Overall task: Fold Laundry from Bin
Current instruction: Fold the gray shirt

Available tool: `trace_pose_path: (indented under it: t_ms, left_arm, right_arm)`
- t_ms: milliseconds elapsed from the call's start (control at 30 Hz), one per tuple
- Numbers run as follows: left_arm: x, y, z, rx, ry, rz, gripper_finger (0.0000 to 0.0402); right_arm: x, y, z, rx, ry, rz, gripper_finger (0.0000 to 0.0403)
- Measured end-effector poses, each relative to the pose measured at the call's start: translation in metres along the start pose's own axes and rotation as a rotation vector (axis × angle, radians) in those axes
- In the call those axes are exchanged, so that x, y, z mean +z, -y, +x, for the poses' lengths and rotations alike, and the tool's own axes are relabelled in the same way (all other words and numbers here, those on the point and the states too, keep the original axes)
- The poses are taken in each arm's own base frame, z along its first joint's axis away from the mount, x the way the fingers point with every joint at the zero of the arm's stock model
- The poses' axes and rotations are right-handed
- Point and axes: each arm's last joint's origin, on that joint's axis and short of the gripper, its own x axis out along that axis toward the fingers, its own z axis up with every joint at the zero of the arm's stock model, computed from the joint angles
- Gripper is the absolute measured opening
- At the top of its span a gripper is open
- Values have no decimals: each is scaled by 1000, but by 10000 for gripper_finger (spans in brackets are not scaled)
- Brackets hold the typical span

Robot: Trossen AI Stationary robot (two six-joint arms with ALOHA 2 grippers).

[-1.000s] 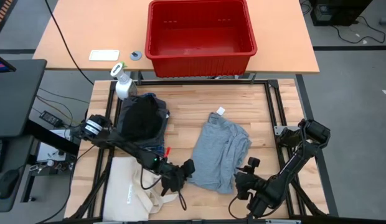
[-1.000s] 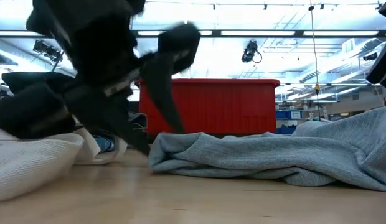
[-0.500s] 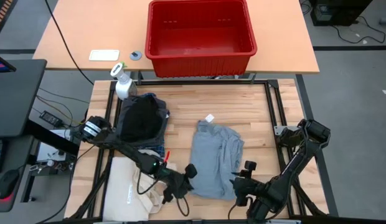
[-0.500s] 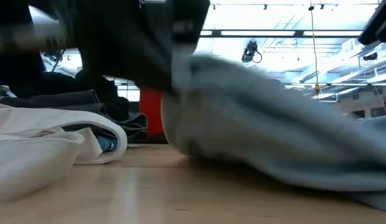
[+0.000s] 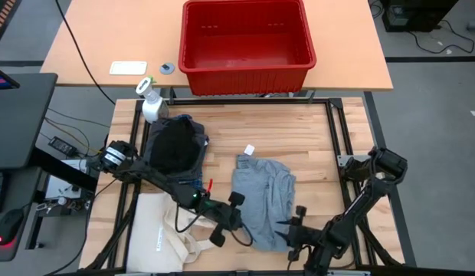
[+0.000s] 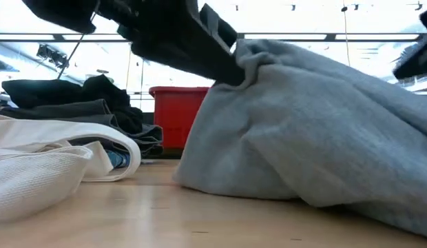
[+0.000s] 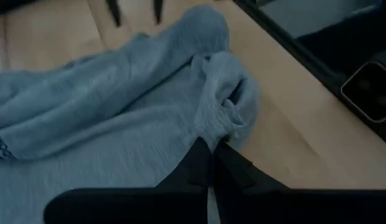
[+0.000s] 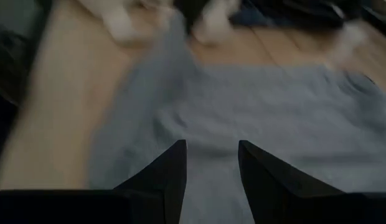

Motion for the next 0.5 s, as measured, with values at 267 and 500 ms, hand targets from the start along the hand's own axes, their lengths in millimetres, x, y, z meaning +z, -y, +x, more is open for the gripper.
trace_pose_path:
  t_ms: [267,500]
  left_arm:
    - [-11,1,-1,-21,-116,-9,12]
    - [-21,0,-2,-20,-219,-71,12]
  right_arm:
    - [9,-39,32,162,82,-102,154]
    - [-1,-51,41,177,35,-111,200]
